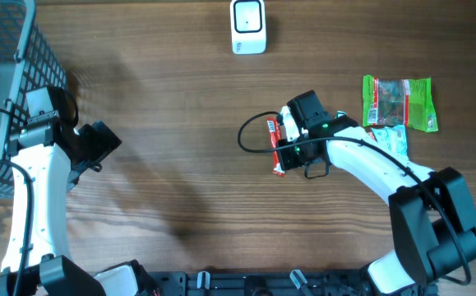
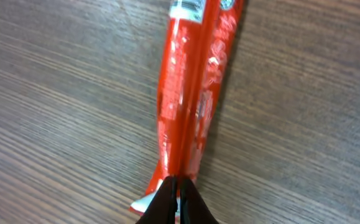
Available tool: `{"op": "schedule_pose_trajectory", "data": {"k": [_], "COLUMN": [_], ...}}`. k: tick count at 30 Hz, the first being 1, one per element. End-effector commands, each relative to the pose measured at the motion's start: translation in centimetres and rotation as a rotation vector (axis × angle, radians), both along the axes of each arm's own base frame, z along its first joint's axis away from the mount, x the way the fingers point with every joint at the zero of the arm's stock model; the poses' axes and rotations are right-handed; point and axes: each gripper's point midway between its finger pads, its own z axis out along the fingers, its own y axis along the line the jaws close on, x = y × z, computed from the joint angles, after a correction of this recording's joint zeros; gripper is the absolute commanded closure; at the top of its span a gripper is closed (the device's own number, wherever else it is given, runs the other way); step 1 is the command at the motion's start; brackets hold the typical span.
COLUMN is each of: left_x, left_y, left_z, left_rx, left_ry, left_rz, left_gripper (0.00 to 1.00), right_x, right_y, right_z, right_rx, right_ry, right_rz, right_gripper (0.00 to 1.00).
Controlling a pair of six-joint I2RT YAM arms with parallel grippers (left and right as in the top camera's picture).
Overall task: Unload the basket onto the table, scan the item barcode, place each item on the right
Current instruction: 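Regrip the red Nescafe stick with the right gripper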
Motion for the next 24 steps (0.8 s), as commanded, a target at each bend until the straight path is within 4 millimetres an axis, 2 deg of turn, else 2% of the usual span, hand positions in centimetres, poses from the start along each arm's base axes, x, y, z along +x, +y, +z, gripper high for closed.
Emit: {"op": "schedule_pose_trajectory", "data": {"k": [1, 4, 6, 10, 13, 14, 15, 17, 19, 21, 22, 24], "left_x": [-0.2, -0.2, -0.2, -0.1, -0.2, -0.2, -0.2, -0.2, -0.2, -0.2, -0.2, -0.2], "left_y": [0.2, 0.2, 0.2, 0.2, 0.2, 0.2, 0.2, 0.2, 0.2, 0.2, 0.2, 0.2], "left_z": [0.2, 0.2, 0.2, 0.2, 0.2, 0.2, 0.2, 0.2, 0.2, 0.2, 0.2, 0.2], "left_rx": [0.006, 0.006, 0.006, 0.006, 0.006, 0.006, 0.006, 0.006, 0.006, 0.006, 0.006, 0.006], "left_ry": [-0.007, -0.007, -0.007, -0.007, -0.007, -0.007, -0.007, -0.007, -0.007, -0.007, -0.007, -0.007], "left_rz": [0.016, 0.016, 0.016, 0.016, 0.016, 0.016, 0.016, 0.016, 0.016, 0.016, 0.016, 0.016], "left_gripper": [0.0, 0.0, 0.0, 0.0, 0.0, 0.0, 0.0, 0.0, 0.0, 0.0, 0.0, 0.0], "right_x": [0.6, -0.1, -0.9, -1.4, -1.2, -1.4, -1.7, -1.0, 0.8, 1.3, 1.3, 0.2], "right_y": [1.0, 1.0, 0.6, 0.2, -1.0, -1.5, -1.7, -1.3, -0.4, 0.1, 0.4, 0.3], "right_z": [1.2, 0.8, -0.5, -1.7, -2.2, -2.6, -3.0, -2.0, 1.8, 3.8, 4.6, 4.1], "right_rx": [0.04, 0.046, 0.04, 0.037, -0.03, -0.053, -0.059, -0.051, -0.027, -0.016, -0.013, -0.082], "right_ry": [-0.026, -0.002, 0.01, -0.003, -0.019, -0.018, -0.013, -0.037, -0.104, -0.14, -0.159, -0.144], "right_rz": [0.031, 0.034, 0.035, 0.032, 0.015, 0.01, 0.01, 0.035, 0.051, 0.065, 0.073, 0.09], "right_gripper": [0.95, 0.95, 0.94, 0.91, 0.88, 0.86, 0.78, 0.7, 0.62, 0.62, 0.62, 0.62]}}
